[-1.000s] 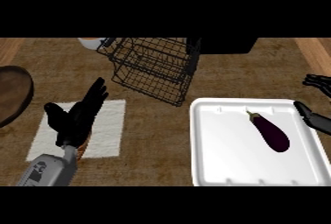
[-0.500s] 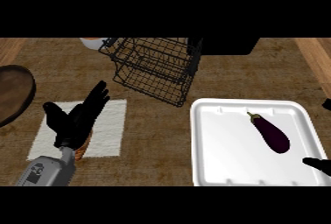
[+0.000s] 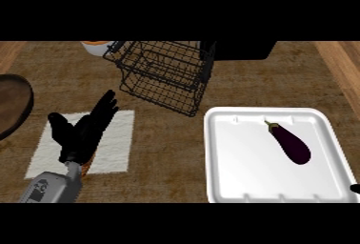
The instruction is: Pick the eggplant from the tray and place it in the tiered basket
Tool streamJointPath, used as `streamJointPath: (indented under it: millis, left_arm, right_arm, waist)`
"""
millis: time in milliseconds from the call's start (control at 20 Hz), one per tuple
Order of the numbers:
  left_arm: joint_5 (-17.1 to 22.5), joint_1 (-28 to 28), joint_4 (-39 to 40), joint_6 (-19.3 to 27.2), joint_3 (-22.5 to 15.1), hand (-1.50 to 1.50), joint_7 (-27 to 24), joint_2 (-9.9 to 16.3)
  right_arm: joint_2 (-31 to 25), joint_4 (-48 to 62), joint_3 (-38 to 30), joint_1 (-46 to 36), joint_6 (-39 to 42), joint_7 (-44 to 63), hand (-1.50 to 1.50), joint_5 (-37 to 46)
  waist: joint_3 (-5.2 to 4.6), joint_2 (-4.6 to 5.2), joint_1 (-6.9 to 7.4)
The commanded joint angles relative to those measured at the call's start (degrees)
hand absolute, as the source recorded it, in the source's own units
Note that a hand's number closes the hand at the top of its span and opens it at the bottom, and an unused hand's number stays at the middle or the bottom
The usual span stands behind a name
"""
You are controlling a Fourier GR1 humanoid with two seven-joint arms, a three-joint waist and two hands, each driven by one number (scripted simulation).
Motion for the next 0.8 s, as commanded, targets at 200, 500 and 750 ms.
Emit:
streamJointPath:
  millis: [200, 500, 750]
  left_arm:
    - [-1.53, -0.55, -0.11, 0.36, -0.75, 0.00, 0.27, -1.83]
    - [-2.59, -0.90, 0.38, -1.26, -0.07, 0.00, 0.72, -2.30]
    - [-2.71, -1.38, 3.53, -3.51, 1.93, 0.00, -2.34, -3.38]
  right_arm:
    - [3.31, -26.76, 10.11, 6.69, 0.54, 31.31, -1.50, 12.76]
    - [8.86, -25.31, 18.68, 1.00, 2.84, 44.54, -1.50, 26.68]
    - [13.21, -19.35, 23.36, -2.71, 4.60, 49.11, -1.50, 35.41]
  waist:
    - [0.13, 0.31, 0.99]
    - [0.27, 0.50, 1.99]
    - [0.30, 0.58, 1.95]
